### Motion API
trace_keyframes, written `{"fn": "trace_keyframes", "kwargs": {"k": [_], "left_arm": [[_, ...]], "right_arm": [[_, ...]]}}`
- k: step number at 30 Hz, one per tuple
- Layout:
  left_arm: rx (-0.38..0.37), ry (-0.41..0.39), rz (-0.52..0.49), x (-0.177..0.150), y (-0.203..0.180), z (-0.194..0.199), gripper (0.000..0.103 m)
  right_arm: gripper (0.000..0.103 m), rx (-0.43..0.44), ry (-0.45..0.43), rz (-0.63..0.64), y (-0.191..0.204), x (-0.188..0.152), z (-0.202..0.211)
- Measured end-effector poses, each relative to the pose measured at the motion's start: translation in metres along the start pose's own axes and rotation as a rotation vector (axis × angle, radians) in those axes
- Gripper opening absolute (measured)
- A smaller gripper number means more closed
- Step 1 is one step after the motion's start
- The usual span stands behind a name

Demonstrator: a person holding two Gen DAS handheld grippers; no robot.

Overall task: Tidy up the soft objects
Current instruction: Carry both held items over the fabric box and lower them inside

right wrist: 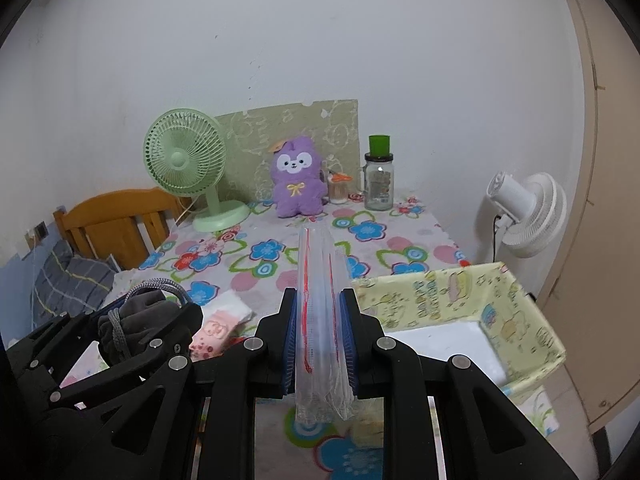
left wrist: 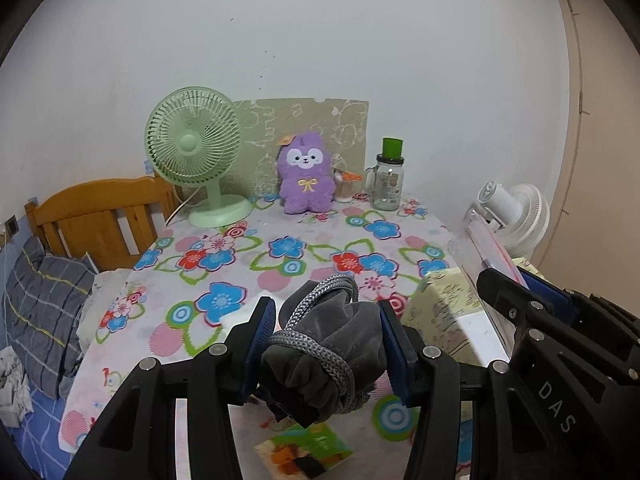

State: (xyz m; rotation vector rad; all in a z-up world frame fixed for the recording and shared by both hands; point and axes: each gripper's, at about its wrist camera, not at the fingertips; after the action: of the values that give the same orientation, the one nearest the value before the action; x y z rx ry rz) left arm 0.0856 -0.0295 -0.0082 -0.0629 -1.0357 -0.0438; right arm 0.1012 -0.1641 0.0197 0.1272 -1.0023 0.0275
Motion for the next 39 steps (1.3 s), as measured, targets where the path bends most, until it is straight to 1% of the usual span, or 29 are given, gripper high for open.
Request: {"fn": "trace_keyframes", "kwargs": {"k": [3, 8, 15, 20, 31, 39], "left_arm": [[-0.007, 0.003, 0.004, 0.001, -0.012, -0.002, 0.052], [0.002, 0.006, 0.000, 0.001, -0.033, -0.004, 0.052], [-0.003, 0.021, -0.009, 0.004, -0.059, -0.012, 0.052], [-0.006, 0.008, -0.031, 0.007, -0.079, -0.018, 0.052], [-0.074, 0.062, -0.083, 0.010, -0.121, -0.057, 0.052], [-0.125, 0.123, -0.102, -0.002, -0.142, -0.084, 0.054]], "right_arm": [[0.024, -0.003, -0.008, 0.025, -0.012, 0.003, 0.002], [0.024, 0.001, -0.011, 0.027, -0.033, 0.006, 0.003], [0.024, 0.014, -0.004, 0.023, -0.061, 0.010, 0.000], [0.024, 0.003, -0.009, 0.019, -0.080, 0.013, -0.004], [0.024, -0.017, 0.039, -0.004, -0.124, 0.012, -0.027], [0.024, -0.050, 0.106, -0.025, -0.148, 0.001, -0.049]]}}
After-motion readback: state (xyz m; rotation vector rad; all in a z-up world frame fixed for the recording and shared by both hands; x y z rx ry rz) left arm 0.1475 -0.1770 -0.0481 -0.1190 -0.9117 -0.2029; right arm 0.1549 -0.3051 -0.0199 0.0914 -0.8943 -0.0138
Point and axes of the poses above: each gripper's, at about its wrist camera, not at the fingertips, and z roughly against the way its jaws point, y to its left, x to its top, and after that the axes turned 1 degree about -y, right-handed
